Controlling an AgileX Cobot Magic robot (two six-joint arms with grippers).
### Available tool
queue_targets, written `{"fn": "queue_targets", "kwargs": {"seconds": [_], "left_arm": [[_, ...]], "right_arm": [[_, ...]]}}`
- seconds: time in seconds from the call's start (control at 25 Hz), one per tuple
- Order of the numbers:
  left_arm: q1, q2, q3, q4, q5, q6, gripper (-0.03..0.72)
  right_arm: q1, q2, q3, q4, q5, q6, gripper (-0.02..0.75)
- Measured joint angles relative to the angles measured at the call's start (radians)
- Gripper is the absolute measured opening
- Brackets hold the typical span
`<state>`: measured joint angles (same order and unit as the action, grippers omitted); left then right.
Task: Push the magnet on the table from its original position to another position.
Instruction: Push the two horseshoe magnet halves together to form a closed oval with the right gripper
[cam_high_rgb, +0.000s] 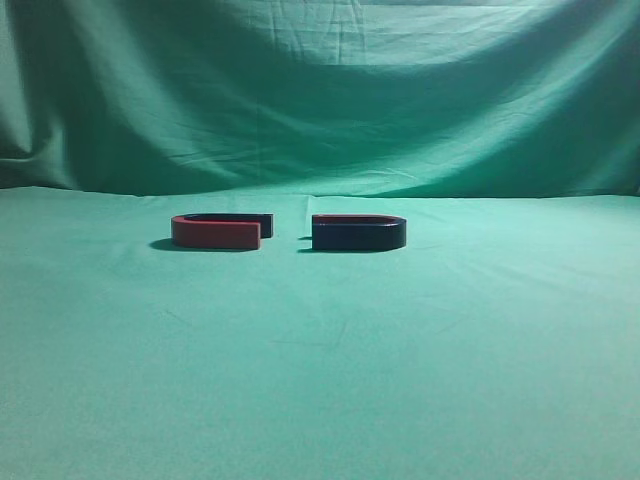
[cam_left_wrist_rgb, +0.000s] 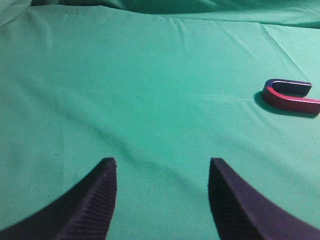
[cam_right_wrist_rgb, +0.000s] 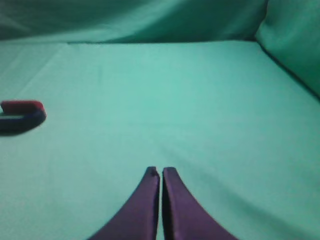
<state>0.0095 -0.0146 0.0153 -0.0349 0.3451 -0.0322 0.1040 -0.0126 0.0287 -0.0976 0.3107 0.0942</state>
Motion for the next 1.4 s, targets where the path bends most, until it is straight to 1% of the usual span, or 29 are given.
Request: {"fn": "queue_targets", "kwargs": {"seconds": [0.08,0.28,0.36,0.44,0.56,0.72,0.84,1.08,1.24,1.32,1.4], "left_arm": [[0.000,0.000,0.000,0.000,0.000,0.000,0.399],[0.000,0.000,0.000,0.000,0.000,0.000,0.399],[0.000,0.000,0.000,0.000,0.000,0.000,0.399],[0.000,0.000,0.000,0.000,0.000,0.000,0.399],[0.000,0.000,0.000,0.000,0.000,0.000,0.399],[0.000,0.000,0.000,0.000,0.000,0.000,0.399],[0.000,0.000,0.000,0.000,0.000,0.000,0.399],[0.000,0.000,0.000,0.000,0.000,0.000,0.399],[0.000,0.000,0.000,0.000,0.000,0.000,0.399],[0.000,0.000,0.000,0.000,0.000,0.000,0.399],[0.000,0.000,0.000,0.000,0.000,0.000,0.399]], "right_arm": [[0.000,0.000,0.000,0.005,-0.125,0.028,0.000],[0.000,0.000,0.001,0.011,-0.506,0.090,0.000],[0.000,0.000,0.001,0.013,-0.549,0.099,0.000],[0.000,0.000,-0.032,0.013,-0.510,0.105,0.000],[0.000,0.061,-0.135,0.013,-0.412,0.107,0.000],[0.000,0.229,-0.277,0.015,-0.250,0.109,0.000],[0.000,0.388,-0.369,0.036,-0.097,0.110,0.000],[0.000,0.689,-0.555,0.130,0.218,0.085,0.000],[0.000,0.841,-0.638,0.205,0.320,0.047,0.000],[0.000,0.899,-0.673,0.253,0.363,-0.047,0.000],[0.000,0.963,-0.706,0.331,0.407,-0.167,0.000]]}}
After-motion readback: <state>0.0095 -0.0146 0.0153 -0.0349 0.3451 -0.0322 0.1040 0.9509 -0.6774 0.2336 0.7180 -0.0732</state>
